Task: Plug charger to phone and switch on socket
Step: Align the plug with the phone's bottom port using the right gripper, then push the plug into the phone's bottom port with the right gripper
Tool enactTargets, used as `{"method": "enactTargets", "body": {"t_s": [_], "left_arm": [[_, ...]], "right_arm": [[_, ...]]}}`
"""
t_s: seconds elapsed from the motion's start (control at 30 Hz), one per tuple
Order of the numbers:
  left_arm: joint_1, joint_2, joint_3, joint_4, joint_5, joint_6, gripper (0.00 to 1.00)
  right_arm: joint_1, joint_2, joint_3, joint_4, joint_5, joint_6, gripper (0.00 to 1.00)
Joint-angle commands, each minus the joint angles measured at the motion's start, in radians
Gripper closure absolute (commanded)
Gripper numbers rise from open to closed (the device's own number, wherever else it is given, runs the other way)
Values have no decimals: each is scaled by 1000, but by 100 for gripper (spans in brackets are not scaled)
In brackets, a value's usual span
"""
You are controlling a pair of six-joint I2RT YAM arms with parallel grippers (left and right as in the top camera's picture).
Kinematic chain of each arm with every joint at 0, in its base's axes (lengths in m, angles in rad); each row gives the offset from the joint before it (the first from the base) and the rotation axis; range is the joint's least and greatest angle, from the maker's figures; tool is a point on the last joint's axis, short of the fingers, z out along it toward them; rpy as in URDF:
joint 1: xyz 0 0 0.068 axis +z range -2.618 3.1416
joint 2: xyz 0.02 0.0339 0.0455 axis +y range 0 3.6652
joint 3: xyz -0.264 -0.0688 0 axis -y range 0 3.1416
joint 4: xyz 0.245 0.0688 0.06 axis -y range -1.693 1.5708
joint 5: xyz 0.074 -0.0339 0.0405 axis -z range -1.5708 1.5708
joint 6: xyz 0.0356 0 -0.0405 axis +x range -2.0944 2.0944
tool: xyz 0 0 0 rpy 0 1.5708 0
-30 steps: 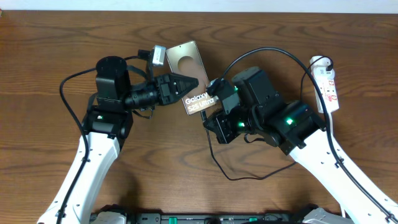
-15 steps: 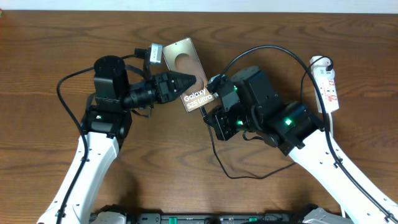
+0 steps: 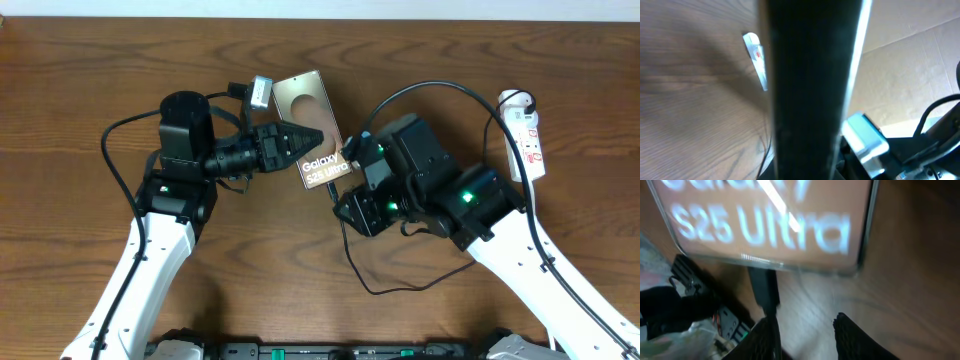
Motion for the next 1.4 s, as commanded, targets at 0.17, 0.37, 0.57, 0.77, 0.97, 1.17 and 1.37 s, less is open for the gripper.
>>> {"method": "enactTargets", "body": {"t_s": [0.17,0.37,0.57,0.77,0.97,1.17,1.37], "left_arm": [[0,-8,7,10,-47,10,93],[0,-8,7,5,-59,10,92],[0,-8,7,5,-62,-38,93],[0,-8,7,5,-62,-106,93],[0,-8,7,5,-63,-123,93],[0,-8,7,5,-65,-123,92],[0,-8,7,5,-65,-123,93]], "right_arm": [[-6,-72,14,-167,1,1,58],[-6,-177,13,-211,3,1,36],[-6,-182,13,-82,13,26,33],[-6,-120,13,25,69,48,36],[38,-50,13,61,72,103,53],[119,-30,13,107,224,114,57],[138,-3,13,150,237,114,85]]}}
